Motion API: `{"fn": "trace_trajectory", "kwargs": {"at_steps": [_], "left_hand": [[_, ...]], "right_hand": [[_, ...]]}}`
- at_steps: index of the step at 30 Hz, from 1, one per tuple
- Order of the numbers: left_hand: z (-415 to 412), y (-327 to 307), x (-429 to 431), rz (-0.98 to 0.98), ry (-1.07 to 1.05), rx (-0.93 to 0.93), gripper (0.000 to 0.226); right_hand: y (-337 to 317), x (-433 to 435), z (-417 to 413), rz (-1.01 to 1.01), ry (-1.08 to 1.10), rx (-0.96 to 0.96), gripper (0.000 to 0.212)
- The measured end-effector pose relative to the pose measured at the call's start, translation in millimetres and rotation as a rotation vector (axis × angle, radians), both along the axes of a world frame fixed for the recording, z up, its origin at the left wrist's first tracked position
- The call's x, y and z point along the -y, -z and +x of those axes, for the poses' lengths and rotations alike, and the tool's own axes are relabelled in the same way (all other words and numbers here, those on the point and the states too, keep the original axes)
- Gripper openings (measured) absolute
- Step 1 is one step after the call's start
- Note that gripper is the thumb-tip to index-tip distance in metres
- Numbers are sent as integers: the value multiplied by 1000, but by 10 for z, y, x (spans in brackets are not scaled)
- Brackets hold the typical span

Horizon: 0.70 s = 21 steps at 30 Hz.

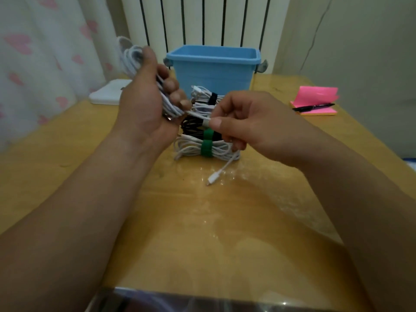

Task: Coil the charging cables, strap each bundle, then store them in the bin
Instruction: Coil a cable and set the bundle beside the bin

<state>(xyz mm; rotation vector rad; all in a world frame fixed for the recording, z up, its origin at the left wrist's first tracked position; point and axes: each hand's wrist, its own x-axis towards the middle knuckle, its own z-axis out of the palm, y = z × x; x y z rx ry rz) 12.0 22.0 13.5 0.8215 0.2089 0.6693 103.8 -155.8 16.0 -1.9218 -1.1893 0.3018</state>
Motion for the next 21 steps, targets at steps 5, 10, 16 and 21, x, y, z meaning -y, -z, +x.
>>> {"fn": "trace_trajectory", "kwargs": {"at_steps": [5,10,16,21], "left_hand": [[-43,-18,23,165,147,-28,47],[-60,-13,15,217,253,-21,50],[-54,-34,-10,176,257,37,47],[11,30,111,196,253,-51,37]], "right_hand": [[-99,157,171,-121,-170,-150,12],[-200,303,235,-259,-184,-44,11],[-258,324,192,-5,128,243,16],[-177,115,46,330,256,312,10]]}}
